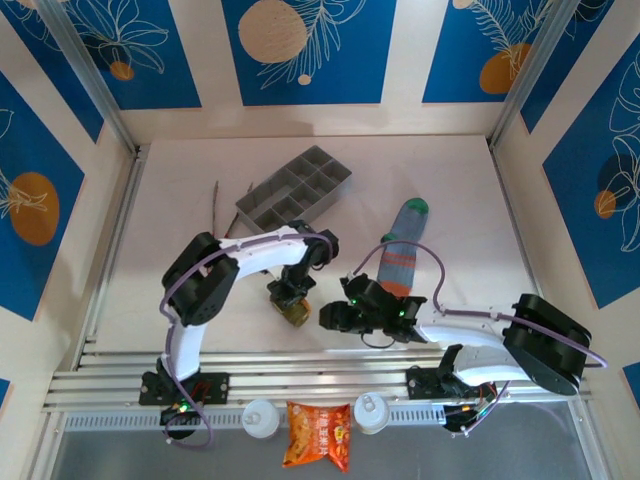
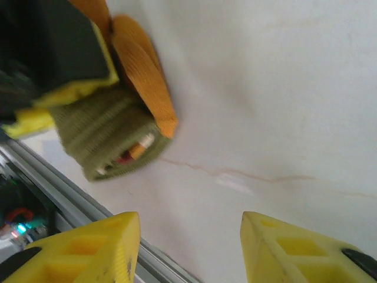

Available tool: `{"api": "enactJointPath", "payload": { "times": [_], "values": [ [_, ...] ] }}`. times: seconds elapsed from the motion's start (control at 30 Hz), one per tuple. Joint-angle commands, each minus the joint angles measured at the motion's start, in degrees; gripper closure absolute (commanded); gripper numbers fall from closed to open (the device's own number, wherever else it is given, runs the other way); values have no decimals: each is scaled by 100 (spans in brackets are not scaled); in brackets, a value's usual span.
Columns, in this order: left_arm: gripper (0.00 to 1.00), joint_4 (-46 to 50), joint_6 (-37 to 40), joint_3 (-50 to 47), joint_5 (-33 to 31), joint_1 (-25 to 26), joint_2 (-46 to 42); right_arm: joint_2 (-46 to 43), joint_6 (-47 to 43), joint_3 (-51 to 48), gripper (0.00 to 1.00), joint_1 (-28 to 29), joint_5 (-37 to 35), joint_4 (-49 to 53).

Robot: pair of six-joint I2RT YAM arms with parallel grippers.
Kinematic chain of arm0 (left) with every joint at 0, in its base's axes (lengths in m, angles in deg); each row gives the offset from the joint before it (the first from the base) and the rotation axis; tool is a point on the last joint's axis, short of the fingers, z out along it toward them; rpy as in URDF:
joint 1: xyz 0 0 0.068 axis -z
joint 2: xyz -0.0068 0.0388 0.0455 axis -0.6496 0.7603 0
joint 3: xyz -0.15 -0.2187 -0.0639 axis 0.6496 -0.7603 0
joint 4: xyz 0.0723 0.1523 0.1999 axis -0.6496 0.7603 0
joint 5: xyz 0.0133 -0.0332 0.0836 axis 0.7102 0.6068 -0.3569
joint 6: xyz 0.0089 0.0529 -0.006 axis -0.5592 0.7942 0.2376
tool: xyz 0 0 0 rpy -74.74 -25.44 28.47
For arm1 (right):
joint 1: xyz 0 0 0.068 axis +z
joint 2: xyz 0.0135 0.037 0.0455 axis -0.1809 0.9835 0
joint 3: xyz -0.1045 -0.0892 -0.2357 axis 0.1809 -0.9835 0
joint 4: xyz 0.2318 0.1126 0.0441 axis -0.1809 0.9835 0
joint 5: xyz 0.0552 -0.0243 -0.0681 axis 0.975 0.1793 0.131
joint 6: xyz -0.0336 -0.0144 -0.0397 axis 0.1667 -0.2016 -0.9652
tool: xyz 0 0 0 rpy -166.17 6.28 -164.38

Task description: Roll the socks

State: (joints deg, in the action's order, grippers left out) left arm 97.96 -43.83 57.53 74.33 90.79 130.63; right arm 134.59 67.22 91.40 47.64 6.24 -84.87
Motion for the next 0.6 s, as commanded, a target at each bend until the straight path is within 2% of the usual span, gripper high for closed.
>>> {"api": "enactJointPath", "payload": {
  "times": [0.0, 0.1, 0.2, 0.33, 0.4, 0.57],
  "values": [
    [100, -595, 179, -11, 666, 65, 1058, 181, 1016, 146, 49, 109, -238, -647],
    [100, -655, 255, 243, 799, 52, 1327, 367, 1214, 45, 43, 215, 80, -1362],
    [100, -654, 347, 493, 818, 35, 1537, 520, 1263, 220, 40, 378, -35, -1263],
    [100, -723, 562, 664, 827, -23, 1744, 909, 1318, 370, 40, 348, 82, -1530],
    [100, -867, 660, 602, 937, -70, 1765, 1089, 1372, 466, 46, 306, 182, -1618],
    [100, -1086, 1010, 595, 969, -141, 1753, 1611, 1534, 691, 56, 194, 469, -1897]
  ]
}}
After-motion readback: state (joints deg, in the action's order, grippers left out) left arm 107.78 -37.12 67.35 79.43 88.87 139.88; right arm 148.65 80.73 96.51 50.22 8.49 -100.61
